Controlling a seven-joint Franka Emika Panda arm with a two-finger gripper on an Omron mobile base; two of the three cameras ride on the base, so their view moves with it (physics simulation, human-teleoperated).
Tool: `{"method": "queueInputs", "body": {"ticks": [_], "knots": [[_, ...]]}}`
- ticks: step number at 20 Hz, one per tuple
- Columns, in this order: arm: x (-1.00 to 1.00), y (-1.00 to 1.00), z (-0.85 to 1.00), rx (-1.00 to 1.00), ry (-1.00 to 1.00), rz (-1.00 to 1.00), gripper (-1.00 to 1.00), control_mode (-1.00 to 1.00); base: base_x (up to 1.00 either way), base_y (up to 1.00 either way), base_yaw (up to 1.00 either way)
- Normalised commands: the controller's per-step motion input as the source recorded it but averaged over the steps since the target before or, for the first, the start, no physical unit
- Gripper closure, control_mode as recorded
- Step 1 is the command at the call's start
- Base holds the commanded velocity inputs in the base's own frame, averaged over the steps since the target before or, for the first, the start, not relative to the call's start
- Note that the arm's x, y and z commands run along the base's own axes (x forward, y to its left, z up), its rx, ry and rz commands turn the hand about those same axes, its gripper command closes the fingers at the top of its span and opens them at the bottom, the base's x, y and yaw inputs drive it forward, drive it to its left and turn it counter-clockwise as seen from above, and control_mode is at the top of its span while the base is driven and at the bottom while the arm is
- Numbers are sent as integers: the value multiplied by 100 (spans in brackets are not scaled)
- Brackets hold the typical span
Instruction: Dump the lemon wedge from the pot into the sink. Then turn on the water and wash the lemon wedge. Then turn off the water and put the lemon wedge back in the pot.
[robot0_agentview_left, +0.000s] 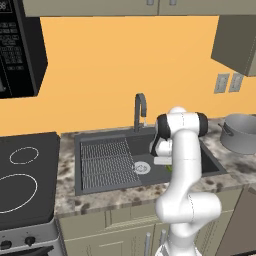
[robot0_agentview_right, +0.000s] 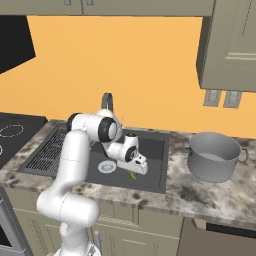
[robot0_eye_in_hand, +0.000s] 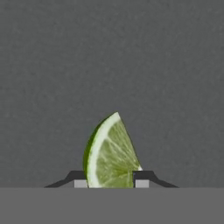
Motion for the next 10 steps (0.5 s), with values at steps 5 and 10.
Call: {"method": "queueInputs", "body": {"ticks": [5,10], "knots": [[-10,0,28,0,0,0,100,-100,0,0,0],[-20,-7,45,0,-3,0,100,-100,0,0,0]]}}
